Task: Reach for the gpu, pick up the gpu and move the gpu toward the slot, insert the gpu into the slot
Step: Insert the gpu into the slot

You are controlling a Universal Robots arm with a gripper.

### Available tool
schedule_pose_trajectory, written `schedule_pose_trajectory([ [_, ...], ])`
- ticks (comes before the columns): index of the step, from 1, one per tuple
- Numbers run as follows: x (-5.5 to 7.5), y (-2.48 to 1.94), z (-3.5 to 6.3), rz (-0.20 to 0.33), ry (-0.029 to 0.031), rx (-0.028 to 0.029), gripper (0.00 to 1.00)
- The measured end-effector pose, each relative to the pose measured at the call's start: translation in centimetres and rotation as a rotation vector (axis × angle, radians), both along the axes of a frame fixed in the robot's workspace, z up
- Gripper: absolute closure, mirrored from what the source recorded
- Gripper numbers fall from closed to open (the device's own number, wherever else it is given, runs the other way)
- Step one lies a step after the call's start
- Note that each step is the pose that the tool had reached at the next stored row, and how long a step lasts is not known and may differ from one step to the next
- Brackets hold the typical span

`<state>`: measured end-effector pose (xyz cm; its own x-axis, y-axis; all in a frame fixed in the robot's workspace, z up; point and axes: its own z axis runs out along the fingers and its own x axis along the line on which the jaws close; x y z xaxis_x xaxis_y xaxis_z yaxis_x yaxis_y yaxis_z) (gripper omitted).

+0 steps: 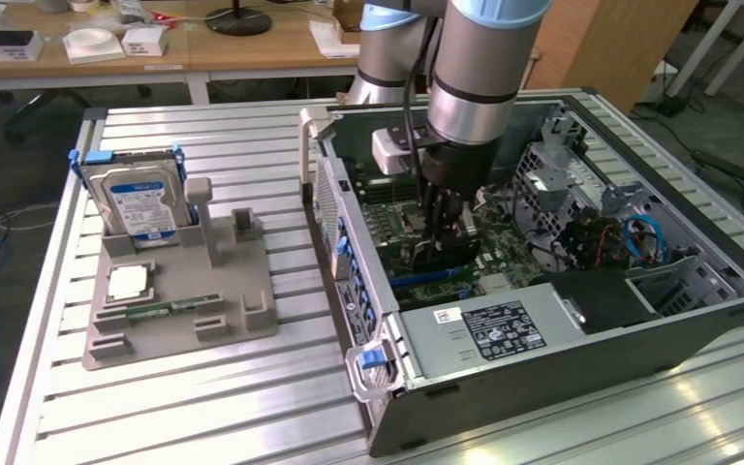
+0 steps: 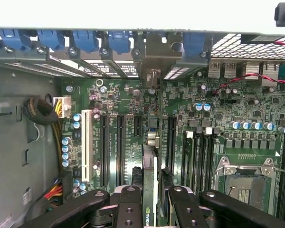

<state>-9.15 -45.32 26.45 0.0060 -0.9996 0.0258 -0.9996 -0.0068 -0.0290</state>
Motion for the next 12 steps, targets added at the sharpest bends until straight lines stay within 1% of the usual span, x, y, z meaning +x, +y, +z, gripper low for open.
schedule_pose_trajectory([
  [12,-0.07,0.0,-0.48,0.0,-0.0001,0.0001,0.74],
])
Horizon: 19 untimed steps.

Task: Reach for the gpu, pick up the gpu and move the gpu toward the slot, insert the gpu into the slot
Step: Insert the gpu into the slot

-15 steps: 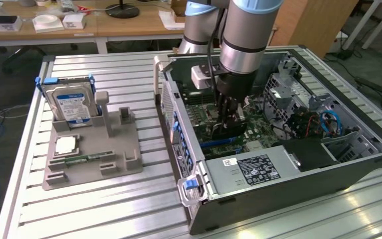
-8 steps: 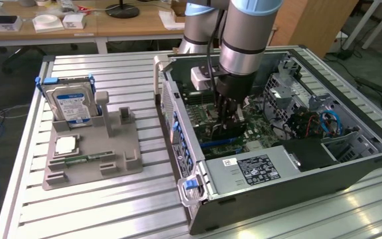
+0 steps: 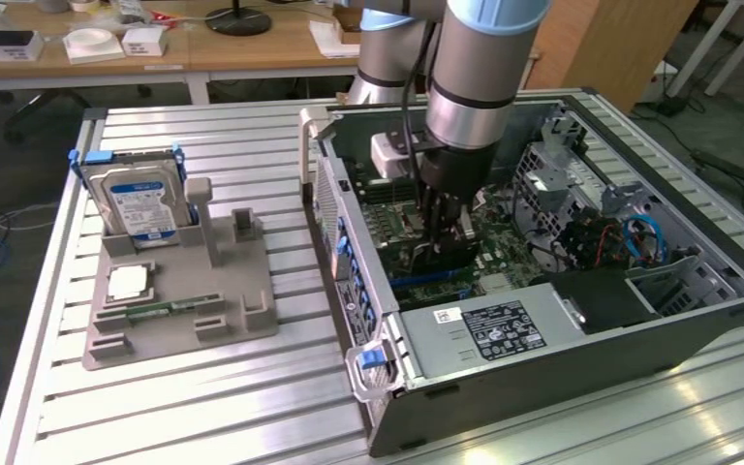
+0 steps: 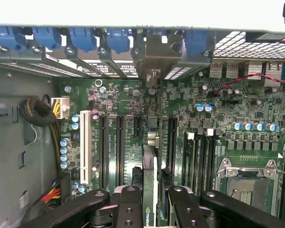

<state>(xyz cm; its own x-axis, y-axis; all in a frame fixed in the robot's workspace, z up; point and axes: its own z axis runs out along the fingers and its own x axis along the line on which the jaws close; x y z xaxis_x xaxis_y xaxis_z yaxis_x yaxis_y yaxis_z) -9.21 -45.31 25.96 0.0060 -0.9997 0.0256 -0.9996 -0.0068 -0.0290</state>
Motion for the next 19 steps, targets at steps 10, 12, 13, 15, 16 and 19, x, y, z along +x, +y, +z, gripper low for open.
schedule_pose_trajectory([
  [10,-0.06,0.0,-0.36,0.0,0.0001,-0.0002,0.74],
  [12,-0.06,0.0,-0.37,0.0,0.0001,-0.0002,0.74],
  [13,-0.06,0.0,-0.37,0.0,0.0,-0.0001,0.74],
  [15,-0.06,0.0,-0.38,0.0,0.0,0.0,0.74],
  [16,-0.06,0.01,-0.38,0.0,-0.0001,0.0001,0.74],
  [19,-0.06,0.05,-0.39,0.0,-0.0001,0.0001,0.74],
])
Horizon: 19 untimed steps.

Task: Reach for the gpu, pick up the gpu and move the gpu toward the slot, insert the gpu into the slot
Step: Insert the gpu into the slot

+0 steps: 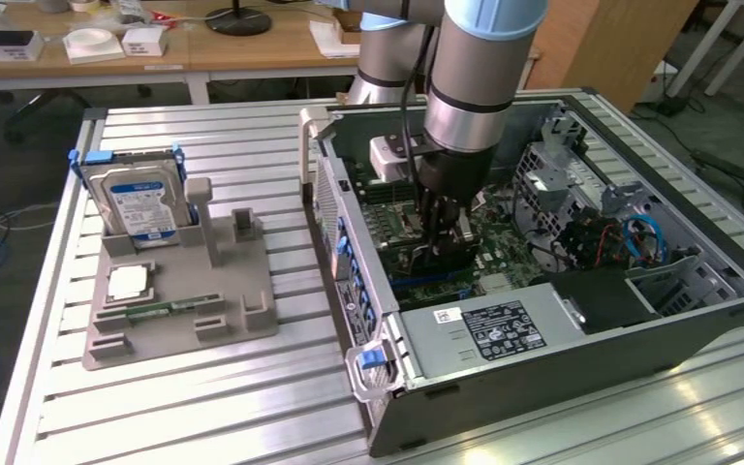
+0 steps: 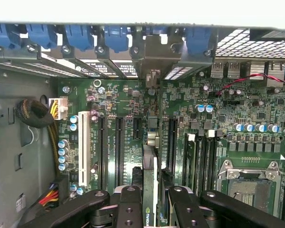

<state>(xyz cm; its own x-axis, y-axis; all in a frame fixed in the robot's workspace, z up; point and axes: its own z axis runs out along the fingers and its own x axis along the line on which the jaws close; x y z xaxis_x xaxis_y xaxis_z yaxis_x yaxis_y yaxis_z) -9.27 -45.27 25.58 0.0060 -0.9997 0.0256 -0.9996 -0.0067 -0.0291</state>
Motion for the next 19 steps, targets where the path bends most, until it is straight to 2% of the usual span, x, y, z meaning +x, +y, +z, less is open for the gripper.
schedule_pose_trajectory([
  [19,-0.1,0.08,-0.25,0.0,0.0001,-0.0003,0.74],
])
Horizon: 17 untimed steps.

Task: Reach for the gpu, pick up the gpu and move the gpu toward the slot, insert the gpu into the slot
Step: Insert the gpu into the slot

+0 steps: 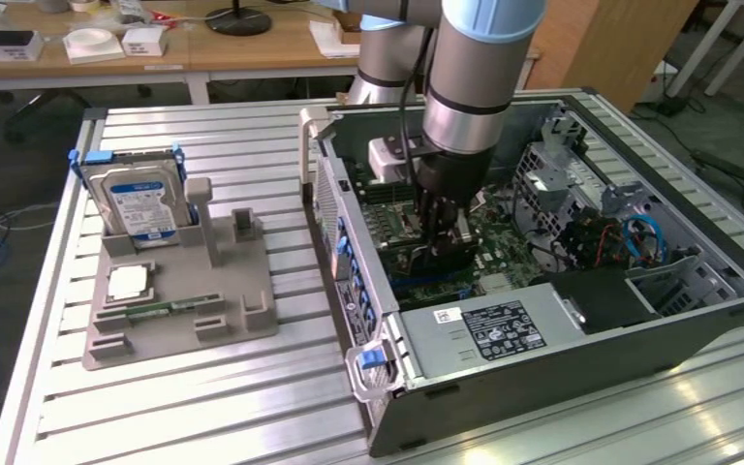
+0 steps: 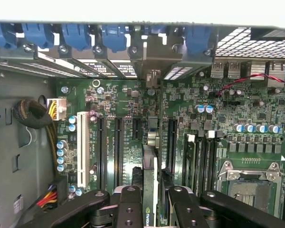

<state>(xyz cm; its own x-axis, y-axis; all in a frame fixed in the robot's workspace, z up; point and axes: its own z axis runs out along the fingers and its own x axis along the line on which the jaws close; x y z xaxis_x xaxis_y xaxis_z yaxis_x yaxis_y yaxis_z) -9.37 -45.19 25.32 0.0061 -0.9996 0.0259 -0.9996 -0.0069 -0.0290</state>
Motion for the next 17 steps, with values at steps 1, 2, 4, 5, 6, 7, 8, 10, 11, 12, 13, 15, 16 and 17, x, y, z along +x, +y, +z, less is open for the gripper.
schedule_pose_trajectory([
  [1,-0.02,0.0,-0.03,0.0,0.0,0.0001,0.74],
  [2,-0.04,0.0,-0.04,0.0,-0.0001,0.0002,0.74],
  [4,-0.05,0.0,-0.04,0.0,0.0,0.0001,0.74],
  [5,-0.05,0.0,-0.05,0.0,0.0,0.0002,0.74],
  [6,-0.05,0.0,-0.04,0.0,0.0,0.0001,0.74],
  [7,-0.05,0.0,-0.04,0.0,0.0,0.0002,0.74],
  [8,-0.05,0.0,-0.05,0.0,0.0,0.0002,0.74],
  [10,-0.05,0.0,-0.05,0.0,0.0,0.0002,0.74],
  [11,-0.04,0.02,-0.05,0.0,-0.0001,0.0003,0.74],
  [12,-0.04,0.05,-0.06,0.0,-0.0002,0.0003,0.74],
  [13,-0.04,0.06,-0.06,0.0,-0.0002,0.0004,0.74],
  [15,-0.05,0.06,-0.05,0.0,-0.0001,0.0003,0.74],
  [16,-0.05,0.06,-0.05,0.0,0.0,0.0002,0.74],
  [17,-0.05,0.06,-0.04,0.0,0.0,0.0002,0.74],
])
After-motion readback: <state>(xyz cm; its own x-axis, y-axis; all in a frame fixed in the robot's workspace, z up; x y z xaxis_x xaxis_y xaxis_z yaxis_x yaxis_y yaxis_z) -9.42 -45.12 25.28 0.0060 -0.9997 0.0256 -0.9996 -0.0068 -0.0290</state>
